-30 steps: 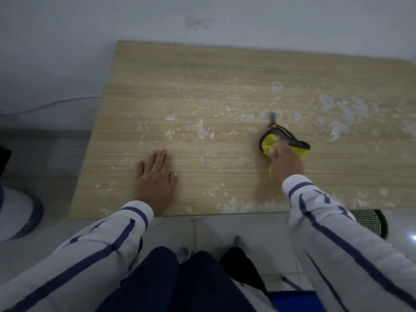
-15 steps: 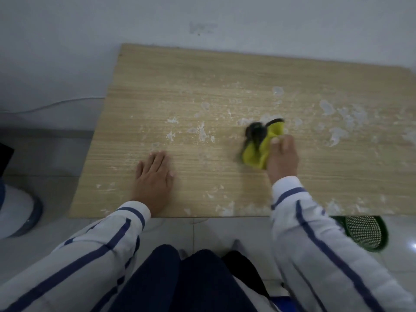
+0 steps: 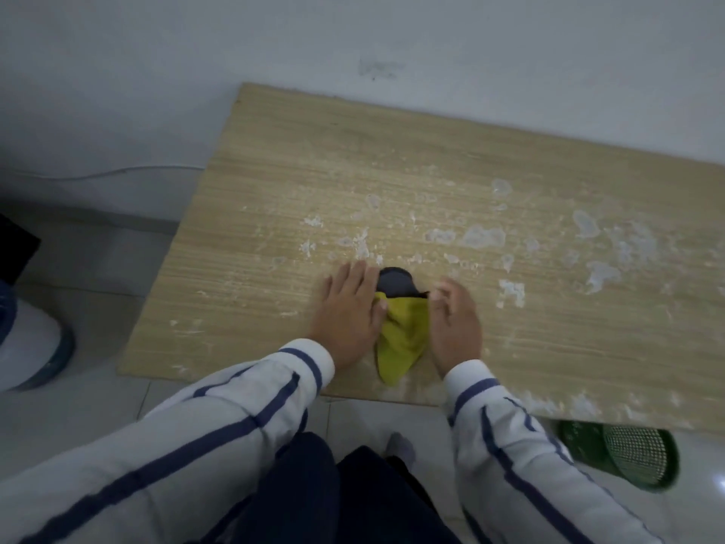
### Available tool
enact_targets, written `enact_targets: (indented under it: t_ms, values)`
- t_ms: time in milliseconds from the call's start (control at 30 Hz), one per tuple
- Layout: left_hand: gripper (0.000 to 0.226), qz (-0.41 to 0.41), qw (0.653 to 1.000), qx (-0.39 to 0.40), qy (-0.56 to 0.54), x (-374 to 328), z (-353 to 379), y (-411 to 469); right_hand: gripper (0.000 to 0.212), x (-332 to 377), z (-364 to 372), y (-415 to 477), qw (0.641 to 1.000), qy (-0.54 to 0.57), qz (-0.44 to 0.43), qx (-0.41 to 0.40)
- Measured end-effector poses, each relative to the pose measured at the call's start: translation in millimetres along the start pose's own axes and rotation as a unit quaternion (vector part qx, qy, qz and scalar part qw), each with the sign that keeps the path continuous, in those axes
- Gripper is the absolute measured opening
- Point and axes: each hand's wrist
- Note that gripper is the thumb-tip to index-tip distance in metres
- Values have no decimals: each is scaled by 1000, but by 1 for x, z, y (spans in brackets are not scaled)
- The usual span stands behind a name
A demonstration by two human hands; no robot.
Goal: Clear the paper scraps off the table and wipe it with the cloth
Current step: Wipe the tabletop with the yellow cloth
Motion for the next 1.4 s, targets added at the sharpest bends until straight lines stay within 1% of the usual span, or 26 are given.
enact_targets:
  t_ms: [33,100,167,200,267,333,433,567,633,667,733,800,833,867,900,933,1000,1067,1133,1167,1200,1267,1300,1333,1367,1400]
  values:
    - [58,17,1000,-8,25,-11,5,3,25,-13,-9,11,999,-37,10,-4]
    - [58,55,995,-15,77,-31,20,7,30,-37,-17,29,994,-102,23,33]
    - [60,77,990,6,119,-46,39,11,34,-50,-15,40,987,-150,9,63]
    - [62,70,988,20,139,-50,47,12,33,-52,-12,44,984,-167,-8,68]
    - [63,35,987,30,153,-52,57,12,29,-54,-4,49,978,-186,-45,78]
    - [57,2,990,19,142,-50,58,10,28,-52,4,52,973,-197,-74,96]
    - [49,-76,989,-29,123,-32,45,7,38,-47,15,55,963,-215,-109,119]
    - [44,-241,961,-86,101,28,13,-9,40,-48,22,54,951,-249,-121,137]
    - [41,-290,948,-109,77,47,-1,-13,41,-46,24,55,950,-255,-125,131]
    - [40,-294,947,-114,68,47,-4,-11,41,-44,27,57,952,-250,-121,130]
    - [37,-251,960,-110,50,23,-3,-5,40,-36,34,62,957,-233,-112,130]
    - [40,-148,985,-68,56,-11,15,-6,38,-30,43,64,961,-226,-100,123]
    - [43,-105,991,-41,70,-24,27,-12,37,-28,46,65,962,-229,-96,112]
    - [46,-85,992,-29,87,-29,36,-20,37,-28,47,65,963,-234,-92,100]
    - [47,-90,991,-36,95,-23,39,-27,36,-28,48,65,963,-238,-91,91]
    - [46,-114,988,-53,92,-9,36,-32,36,-28,49,65,962,-241,-93,85]
    - [44,-209,971,-87,71,33,22,-38,35,-27,50,64,962,-244,-99,76]
    - [41,-313,940,-128,39,78,-5,-44,34,-26,50,62,961,-250,-104,62]
    - [39,-368,913,-179,-7,105,-30,-44,34,-23,51,62,961,-255,-91,62]
    - [38,-370,908,-194,-17,108,-36,-41,35,-19,53,63,962,-252,-81,67]
    - [37,-345,918,-194,-11,103,-37,-37,37,-12,56,64,963,-245,-78,78]
    - [36,-220,960,-166,42,78,-23,-32,44,7,69,65,959,-237,-104,117]
    - [37,-151,976,-147,62,61,-10,-35,45,17,79,66,951,-242,-126,142]
    - [39,-113,984,-120,69,50,0,-42,44,27,89,65,942,-253,-150,164]
    - [42,-112,986,-98,69,50,5,-48,43,35,98,64,932,-263,-171,180]
    - [44,-136,984,-92,63,61,4,-52,44,41,106,62,926,-269,-187,189]
Point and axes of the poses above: each hand's wrist, its own y-axis towards the middle knuckle, its own z-axis out of the palm, x = y × z, and after that the axes turned 3 degrees about x, right-handed
